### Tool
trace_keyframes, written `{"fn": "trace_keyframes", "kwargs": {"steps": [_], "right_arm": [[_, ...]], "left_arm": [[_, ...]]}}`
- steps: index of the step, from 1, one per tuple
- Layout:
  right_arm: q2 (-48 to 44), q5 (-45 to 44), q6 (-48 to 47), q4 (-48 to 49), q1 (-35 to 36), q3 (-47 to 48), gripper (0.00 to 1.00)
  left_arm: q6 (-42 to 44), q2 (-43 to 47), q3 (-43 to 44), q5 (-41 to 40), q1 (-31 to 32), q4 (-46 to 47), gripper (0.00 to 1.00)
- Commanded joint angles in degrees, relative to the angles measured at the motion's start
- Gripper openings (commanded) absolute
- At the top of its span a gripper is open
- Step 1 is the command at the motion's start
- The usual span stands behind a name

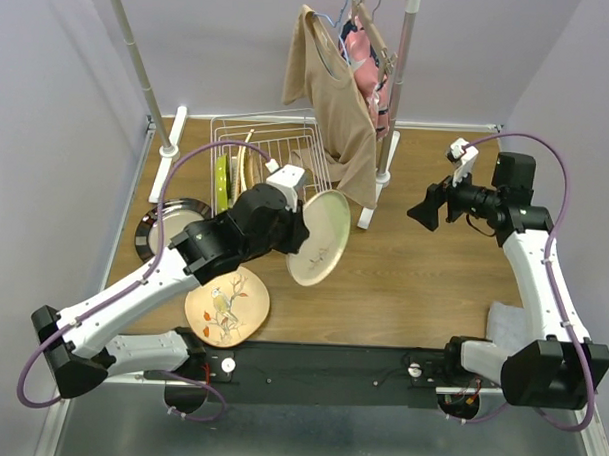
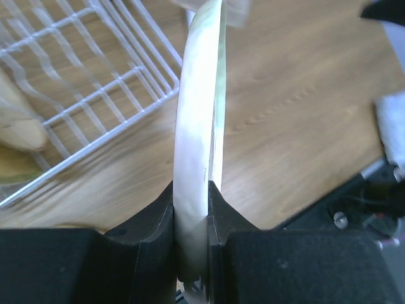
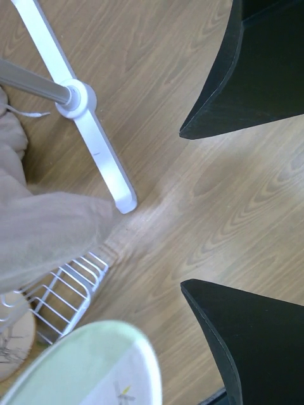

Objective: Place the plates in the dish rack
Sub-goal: Insert the plate into the dish rack

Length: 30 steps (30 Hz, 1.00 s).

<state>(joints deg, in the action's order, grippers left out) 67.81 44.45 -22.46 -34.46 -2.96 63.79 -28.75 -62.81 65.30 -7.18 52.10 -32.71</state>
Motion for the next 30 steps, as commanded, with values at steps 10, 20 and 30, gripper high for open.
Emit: {"fn": "trace_keyframes", "kwargs": {"steps": [10,20,30], "right_arm": [[-5.23,-5.59,13.05,17.49,0.15,-11.75,1.00],[-8.31,-10.69,17.44,22.59,0.15,-16.07,1.00],[-8.22,-13.51,18.59,23.30,0.15,-16.24,1.00]], "left_arm": [[-0.52,-10.92,26.79,-29.90,-7.00,-12.81,0.00],[-0.77,-24.72,39.54,-36.49,-13.42,-13.86,0.00],[-4.90,-34.83,46.49,-43.26,-13.43,-18.52,0.00]]}}
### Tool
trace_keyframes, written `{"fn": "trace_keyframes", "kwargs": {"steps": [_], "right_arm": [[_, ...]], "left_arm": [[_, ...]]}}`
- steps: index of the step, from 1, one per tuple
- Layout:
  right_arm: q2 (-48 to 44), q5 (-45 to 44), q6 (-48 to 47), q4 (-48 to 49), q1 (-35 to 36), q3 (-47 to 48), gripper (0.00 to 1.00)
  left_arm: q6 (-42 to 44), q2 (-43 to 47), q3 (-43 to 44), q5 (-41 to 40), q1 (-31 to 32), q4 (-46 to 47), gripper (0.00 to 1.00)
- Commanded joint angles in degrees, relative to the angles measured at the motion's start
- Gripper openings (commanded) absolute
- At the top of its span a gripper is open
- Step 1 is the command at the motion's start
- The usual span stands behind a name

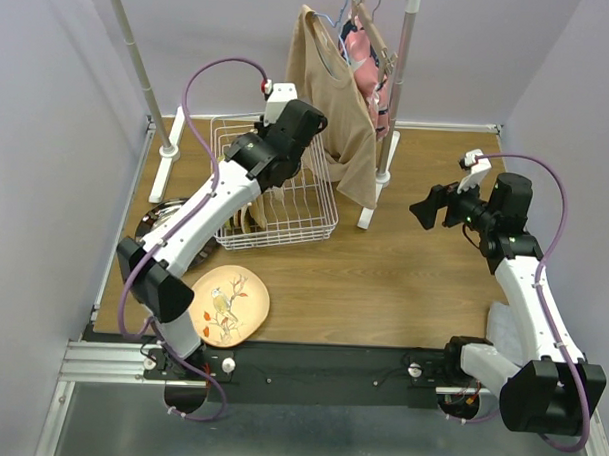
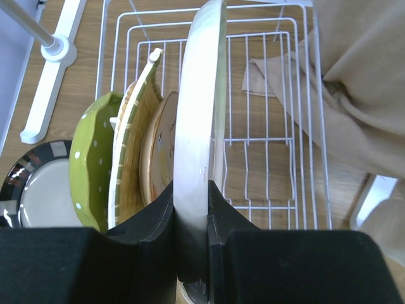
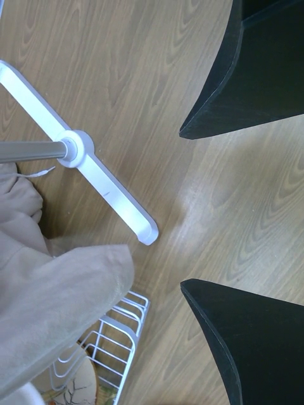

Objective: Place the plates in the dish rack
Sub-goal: Insert the plate into the dish rack

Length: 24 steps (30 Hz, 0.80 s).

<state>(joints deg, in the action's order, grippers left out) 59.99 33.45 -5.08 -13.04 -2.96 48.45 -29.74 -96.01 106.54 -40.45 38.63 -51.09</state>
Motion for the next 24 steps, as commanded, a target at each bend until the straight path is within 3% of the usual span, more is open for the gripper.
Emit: {"fn": "trace_keyframes", "kwargs": {"steps": [1,11,24], "right_arm": [[-0.40,-2.51,1.21,1.88,0.15,-0.98,1.00],[-0.31,-2.69,1.39,1.96,0.15,-0.90,1.00],[-0.66,-3.13,1.30,2.05,0.15,-1.07,1.00]], "left_arm": [[-4.97,-2.86,6.21,-11.83,0.04,-2.15,0.00],[-10.51,-4.45,2.63,-15.45,0.13,-4.81,0.00],[-10.52,-3.58,-3.53,-10.62,0.21,-0.15,0.00]]}}
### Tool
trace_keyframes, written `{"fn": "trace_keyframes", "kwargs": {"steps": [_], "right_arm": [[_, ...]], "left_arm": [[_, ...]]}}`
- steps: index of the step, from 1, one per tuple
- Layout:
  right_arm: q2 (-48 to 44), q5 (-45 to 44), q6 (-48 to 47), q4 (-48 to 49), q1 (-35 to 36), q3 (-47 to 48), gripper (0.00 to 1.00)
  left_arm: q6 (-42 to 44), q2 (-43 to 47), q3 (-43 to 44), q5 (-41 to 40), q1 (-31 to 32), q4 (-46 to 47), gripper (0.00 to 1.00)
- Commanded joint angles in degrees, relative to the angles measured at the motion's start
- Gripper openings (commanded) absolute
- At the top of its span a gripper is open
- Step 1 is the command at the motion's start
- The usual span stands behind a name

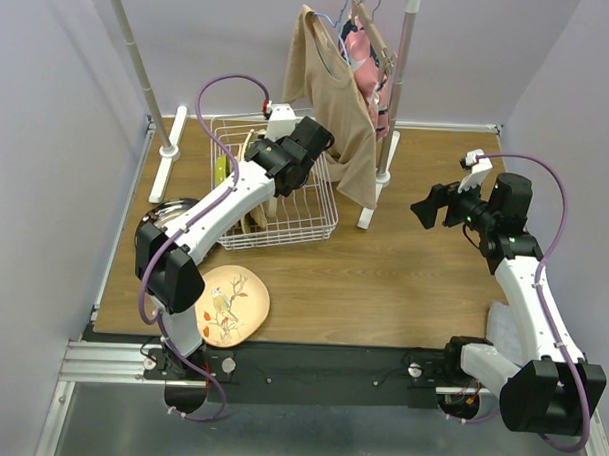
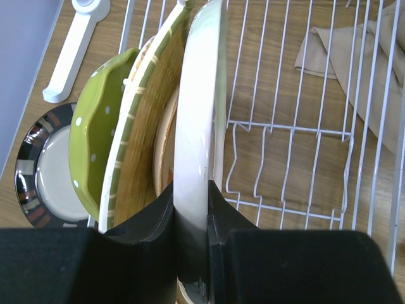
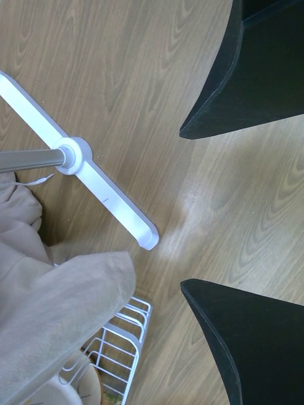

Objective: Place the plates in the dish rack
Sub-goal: Insert the plate into the dish rack

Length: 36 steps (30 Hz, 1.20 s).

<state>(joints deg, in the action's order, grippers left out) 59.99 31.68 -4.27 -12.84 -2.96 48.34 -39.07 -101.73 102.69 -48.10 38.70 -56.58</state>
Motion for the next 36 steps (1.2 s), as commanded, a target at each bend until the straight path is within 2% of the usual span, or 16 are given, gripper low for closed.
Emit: {"fn": "trace_keyframes", "kwargs": {"steps": [1,24,28,29,31,33,36], "right_arm": [[-0.66,-1.27,0.49,1.94,0.15,-0.96,1.00],[-0.57,-1.27,0.23,1.94,0.15,-1.14,1.00],[-0.40,-1.27,0.14,1.94,0.15,-1.14,1.00],[-0.40,-1.36,0.14,1.86,0.15,-1.14,1.00],[-0.40,-1.36,0.06,1.94,0.15,-1.14,1.00],[-0.40,-1.45,0.14,1.94,0.15,-1.23,1.00],[-0.48,-1.45,0.05,1.94,0.15,-1.23,1.00]], "left_arm": [[-0.92,2.50,-0.04,-2.10,0.15,6.21,0.00],[3.91,6.72,-12.08,5.29,-1.69,14.30,0.01],[4.44,6.99,-12.52,6.43,-2.05,15.00,0.06],[4.79,7.07,-12.52,7.05,-2.13,15.09,0.11],[5.05,7.34,-12.43,7.31,-2.14,15.09,0.12],[5.23,7.69,-12.34,7.40,-2.22,15.18,0.21],[5.41,8.13,-12.17,7.58,-2.31,15.09,0.27]]}}
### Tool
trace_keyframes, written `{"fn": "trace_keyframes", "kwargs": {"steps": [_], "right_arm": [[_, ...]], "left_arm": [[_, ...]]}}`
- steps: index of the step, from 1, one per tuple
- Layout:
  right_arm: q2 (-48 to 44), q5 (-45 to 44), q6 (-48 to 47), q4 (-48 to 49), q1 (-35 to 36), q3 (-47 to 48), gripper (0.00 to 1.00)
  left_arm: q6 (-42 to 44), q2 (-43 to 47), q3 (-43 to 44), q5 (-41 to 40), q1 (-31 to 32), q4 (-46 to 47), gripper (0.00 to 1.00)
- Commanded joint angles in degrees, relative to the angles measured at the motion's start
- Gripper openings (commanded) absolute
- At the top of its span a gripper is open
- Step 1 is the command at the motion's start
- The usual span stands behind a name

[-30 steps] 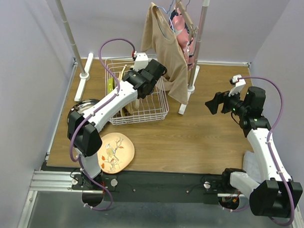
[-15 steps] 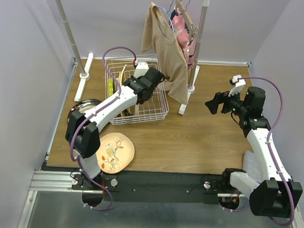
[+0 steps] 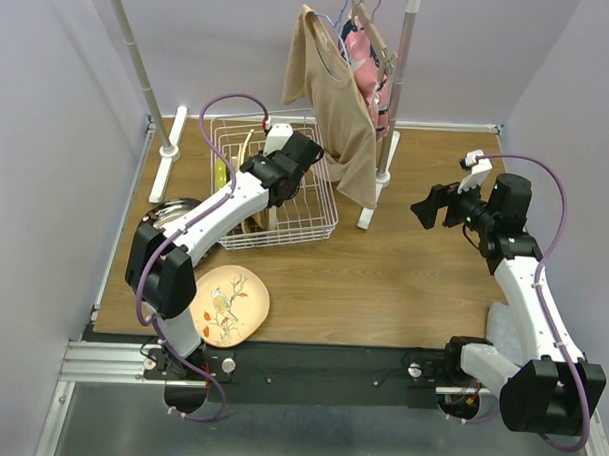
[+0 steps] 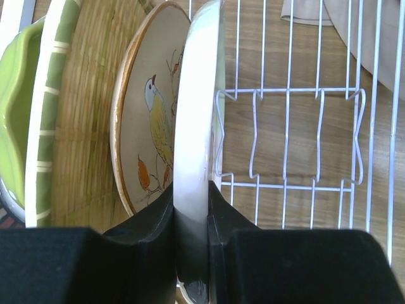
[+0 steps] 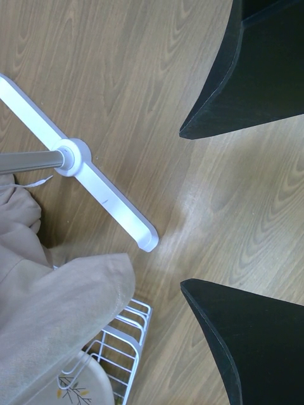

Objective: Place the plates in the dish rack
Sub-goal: Insert the plate into the dish rack

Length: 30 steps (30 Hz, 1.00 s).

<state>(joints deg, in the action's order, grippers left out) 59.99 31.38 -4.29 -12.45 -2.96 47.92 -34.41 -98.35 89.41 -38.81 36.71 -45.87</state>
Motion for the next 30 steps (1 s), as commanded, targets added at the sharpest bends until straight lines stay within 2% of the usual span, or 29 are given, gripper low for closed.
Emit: {"fn": "trace_keyframes", "kwargs": {"steps": [1,5,8,25,30], "right_arm": [[-0.40,-1.14,0.16,1.55,0.15,-0.72,1.00],[-0.40,-1.14,0.16,1.46,0.15,-0.81,1.00],[-0.31,-1.14,0.08,1.55,0.15,-0.72,1.00],[-0.31,-0.53,-0.27,1.46,0.15,-0.90,1.00],[-0.57,5.43,-2.90,0.85,0.15,-1.34,1.00]], "left_arm": [[0.75,5.00,1.21,-1.71,-0.41,4.12,0.31],[0.40,5.53,1.65,-2.15,-0.41,3.33,0.49],[0.22,6.15,1.91,-2.24,-0.41,2.98,0.53],[2.24,10.27,5.52,-2.85,-0.41,1.22,0.55],[4.96,13.88,4.64,-1.10,-0.41,4.11,0.62]]}}
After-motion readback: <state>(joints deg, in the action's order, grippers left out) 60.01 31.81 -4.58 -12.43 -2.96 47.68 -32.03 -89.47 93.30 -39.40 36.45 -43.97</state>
